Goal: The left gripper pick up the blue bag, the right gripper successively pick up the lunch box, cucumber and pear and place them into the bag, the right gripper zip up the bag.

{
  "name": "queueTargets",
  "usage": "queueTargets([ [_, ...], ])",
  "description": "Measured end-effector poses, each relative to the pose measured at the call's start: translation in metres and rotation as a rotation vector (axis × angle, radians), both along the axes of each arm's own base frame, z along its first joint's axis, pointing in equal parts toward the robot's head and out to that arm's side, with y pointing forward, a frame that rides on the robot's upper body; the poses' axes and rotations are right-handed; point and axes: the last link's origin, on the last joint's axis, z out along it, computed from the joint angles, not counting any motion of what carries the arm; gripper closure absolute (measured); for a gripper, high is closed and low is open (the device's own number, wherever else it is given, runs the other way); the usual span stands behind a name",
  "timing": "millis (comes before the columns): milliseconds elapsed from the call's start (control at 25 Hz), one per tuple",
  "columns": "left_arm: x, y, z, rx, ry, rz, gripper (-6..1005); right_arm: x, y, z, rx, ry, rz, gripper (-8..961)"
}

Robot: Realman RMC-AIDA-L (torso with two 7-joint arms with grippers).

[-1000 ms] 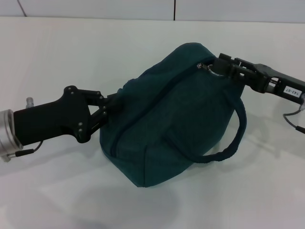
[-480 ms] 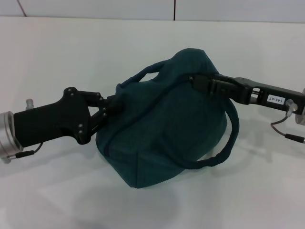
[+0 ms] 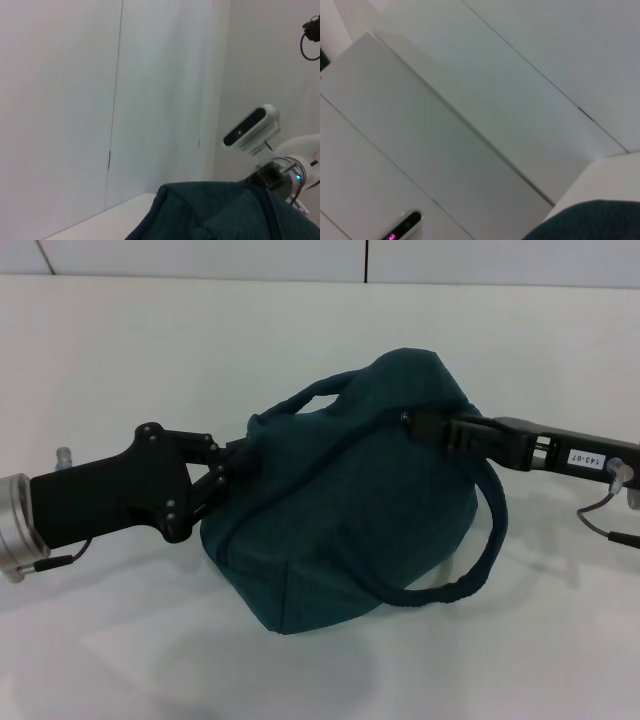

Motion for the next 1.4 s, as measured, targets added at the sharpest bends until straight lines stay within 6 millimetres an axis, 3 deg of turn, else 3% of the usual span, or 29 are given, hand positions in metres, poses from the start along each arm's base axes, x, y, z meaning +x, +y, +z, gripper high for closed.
queueTargets([
  [720,0.001,0.007,-0.004,0.006,0.020,0.012,944,-0.002,-0.011,0.006,-0.081,0.006,0.066,607],
  [920,0.001,0.007,-0.004,0.006,0.021,0.012,944,0.000,-0.009,0.005,-0.064,-0.007,0.052,719],
  [1400,-0.001,0.006,-0.008,0.002,0.027,0.027,944,-0.006,-0.001,0.003,-0.007,0.008,0.045,756],
])
